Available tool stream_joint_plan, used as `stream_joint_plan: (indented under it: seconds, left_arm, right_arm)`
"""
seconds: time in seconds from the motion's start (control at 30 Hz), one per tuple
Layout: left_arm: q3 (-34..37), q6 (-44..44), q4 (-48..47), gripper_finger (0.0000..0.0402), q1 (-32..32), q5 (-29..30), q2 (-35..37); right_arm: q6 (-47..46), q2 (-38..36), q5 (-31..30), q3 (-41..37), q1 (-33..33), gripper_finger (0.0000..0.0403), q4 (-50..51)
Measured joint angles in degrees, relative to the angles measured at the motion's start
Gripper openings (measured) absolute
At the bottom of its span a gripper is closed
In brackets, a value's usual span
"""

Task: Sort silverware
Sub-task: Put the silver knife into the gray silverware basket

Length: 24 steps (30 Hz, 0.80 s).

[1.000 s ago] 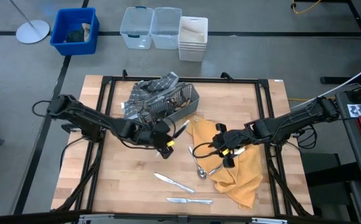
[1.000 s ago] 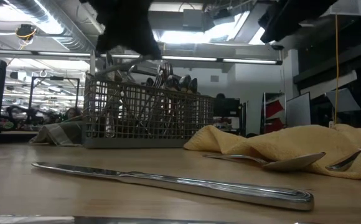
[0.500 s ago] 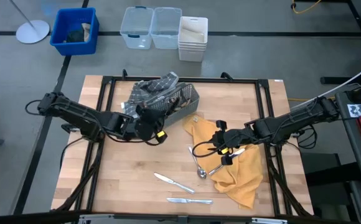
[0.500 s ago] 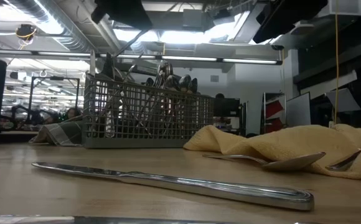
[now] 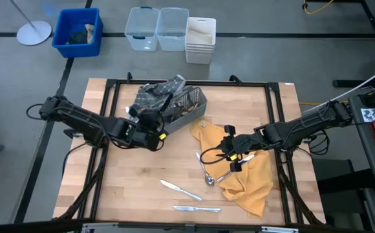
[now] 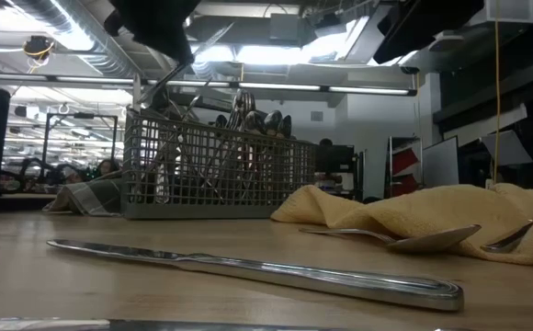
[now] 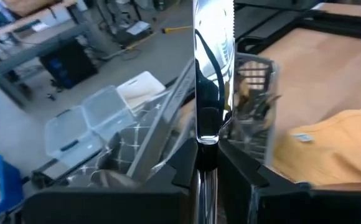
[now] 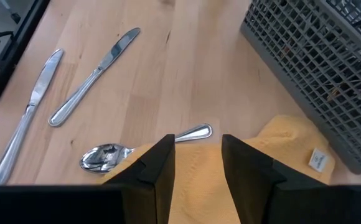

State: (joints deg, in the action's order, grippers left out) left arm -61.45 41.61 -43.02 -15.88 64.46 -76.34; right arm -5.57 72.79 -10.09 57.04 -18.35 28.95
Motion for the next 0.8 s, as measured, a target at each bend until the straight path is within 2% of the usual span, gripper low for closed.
stream_joint_plan:
  seconds: [0.43,0.7,0.8]
  left_arm:
    - [9.6,17.1,1.3,0.0038,-2.0,6.0,0.0]
    - [11.8,17.2,2.8,0.0038,-3.3,6.8,-0.1]
    - [11.8,16.4,3.3,0.0038,-3.1,8.9,0.0]
  right_arm:
    - [0.3,0.0,0.0,0.0,0.0,0.0133,0.0]
    - [0.3,0.0,0.0,0.0,0.0,0.0133,-0.1]
    - [0.3,0.0,0.0,0.0,0.0,0.0133,-0.1]
